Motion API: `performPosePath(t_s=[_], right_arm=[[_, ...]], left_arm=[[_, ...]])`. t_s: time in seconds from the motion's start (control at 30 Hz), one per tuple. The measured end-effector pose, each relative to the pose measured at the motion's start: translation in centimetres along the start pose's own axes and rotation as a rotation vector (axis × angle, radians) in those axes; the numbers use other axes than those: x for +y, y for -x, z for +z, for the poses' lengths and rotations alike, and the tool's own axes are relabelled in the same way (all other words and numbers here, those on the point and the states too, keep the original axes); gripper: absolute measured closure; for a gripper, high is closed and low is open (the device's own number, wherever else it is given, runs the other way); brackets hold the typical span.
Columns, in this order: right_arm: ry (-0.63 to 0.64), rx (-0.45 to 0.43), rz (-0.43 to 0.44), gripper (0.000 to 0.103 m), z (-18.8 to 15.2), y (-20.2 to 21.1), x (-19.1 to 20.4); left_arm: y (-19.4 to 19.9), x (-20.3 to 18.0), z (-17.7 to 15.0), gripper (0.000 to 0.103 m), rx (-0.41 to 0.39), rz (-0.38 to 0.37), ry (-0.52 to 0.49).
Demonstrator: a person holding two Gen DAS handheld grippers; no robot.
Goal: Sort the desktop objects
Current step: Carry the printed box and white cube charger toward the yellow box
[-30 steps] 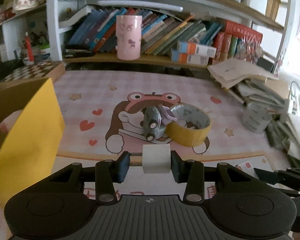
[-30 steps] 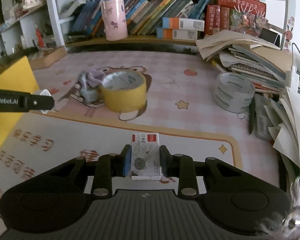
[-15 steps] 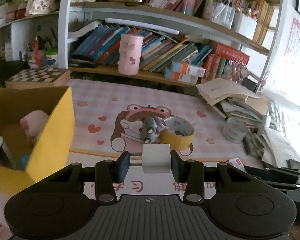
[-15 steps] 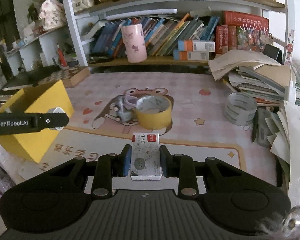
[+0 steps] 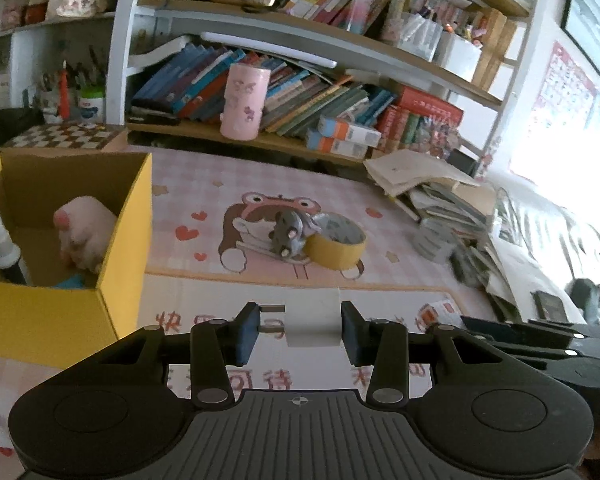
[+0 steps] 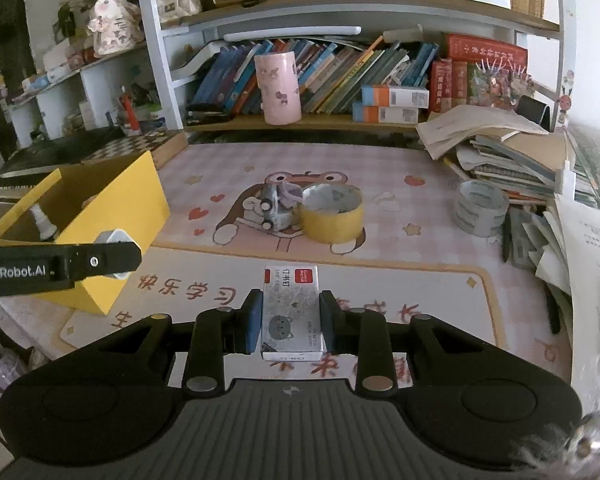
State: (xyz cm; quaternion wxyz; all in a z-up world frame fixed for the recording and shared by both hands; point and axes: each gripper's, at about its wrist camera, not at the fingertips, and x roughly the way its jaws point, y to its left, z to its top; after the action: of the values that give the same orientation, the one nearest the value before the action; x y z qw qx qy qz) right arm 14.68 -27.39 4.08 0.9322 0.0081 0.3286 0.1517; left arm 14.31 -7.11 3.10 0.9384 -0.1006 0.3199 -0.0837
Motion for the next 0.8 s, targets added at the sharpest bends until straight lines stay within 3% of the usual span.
performPosePath(t_s=[0.4,0.8], right_arm=[[-0.039,0.039,-0.028,0.076,-2.4,1.4,5.7],[-0.072,0.070,0.011,0.076,-5.7,2.6,12.3]], left_arm=[[4.1,4.1,-2.7,0.062,0.045,-0.066,0.000],[8.8,8.4,-5.3,0.062,0.077,-0.063,-0.021]])
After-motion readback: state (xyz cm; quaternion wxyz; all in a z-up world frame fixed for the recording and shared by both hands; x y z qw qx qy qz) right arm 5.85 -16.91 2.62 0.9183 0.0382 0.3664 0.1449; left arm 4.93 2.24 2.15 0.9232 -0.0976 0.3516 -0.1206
